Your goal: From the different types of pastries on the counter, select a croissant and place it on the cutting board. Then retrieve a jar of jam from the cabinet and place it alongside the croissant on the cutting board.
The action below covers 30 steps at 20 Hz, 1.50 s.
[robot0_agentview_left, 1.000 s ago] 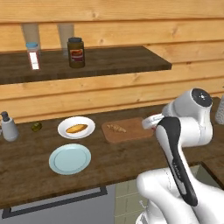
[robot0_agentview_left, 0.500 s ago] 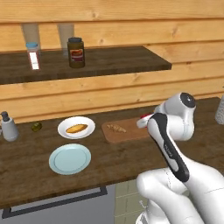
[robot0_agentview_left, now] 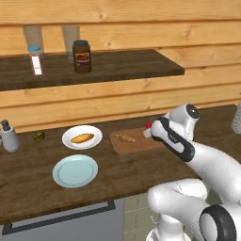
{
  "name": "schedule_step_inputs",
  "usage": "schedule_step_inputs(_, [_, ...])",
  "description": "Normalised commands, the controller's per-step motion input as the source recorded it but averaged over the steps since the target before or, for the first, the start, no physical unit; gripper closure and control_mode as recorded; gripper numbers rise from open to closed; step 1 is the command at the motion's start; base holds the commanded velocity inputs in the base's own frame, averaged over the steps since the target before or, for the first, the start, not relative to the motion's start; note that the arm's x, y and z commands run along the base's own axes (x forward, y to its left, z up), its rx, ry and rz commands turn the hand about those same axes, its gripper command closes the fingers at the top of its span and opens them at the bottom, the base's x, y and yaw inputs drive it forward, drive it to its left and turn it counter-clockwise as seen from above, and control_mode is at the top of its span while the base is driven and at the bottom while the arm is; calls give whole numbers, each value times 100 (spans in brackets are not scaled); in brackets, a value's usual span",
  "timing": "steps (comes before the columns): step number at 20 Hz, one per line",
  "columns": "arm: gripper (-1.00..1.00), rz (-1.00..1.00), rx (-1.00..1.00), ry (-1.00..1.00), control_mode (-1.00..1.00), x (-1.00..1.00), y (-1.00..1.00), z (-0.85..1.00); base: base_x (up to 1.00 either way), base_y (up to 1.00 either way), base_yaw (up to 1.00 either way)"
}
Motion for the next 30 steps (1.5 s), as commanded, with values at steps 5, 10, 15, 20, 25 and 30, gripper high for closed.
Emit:
schedule_step_inputs(5, [100, 14, 0, 0, -100, 70, -11, -36, 0, 0, 0])
schedule_step_inputs(10, [100, 16, 0, 0, -100, 50, -2, -42, 0, 0, 0])
schedule_step_inputs(15, [100, 17, 1, 0, -100, 44, 0, -29, 0, 0, 0])
schedule_step_inputs(20, [100, 16, 4, 0, -100, 47, -2, -17, 0, 0, 0])
schedule_step_inputs(25, [100, 16, 7, 0, -100, 21, -12, -31, 0, 0, 0])
schedule_step_inputs(30, [100, 13, 7, 0, -100, 15, -16, -14, 0, 0, 0])
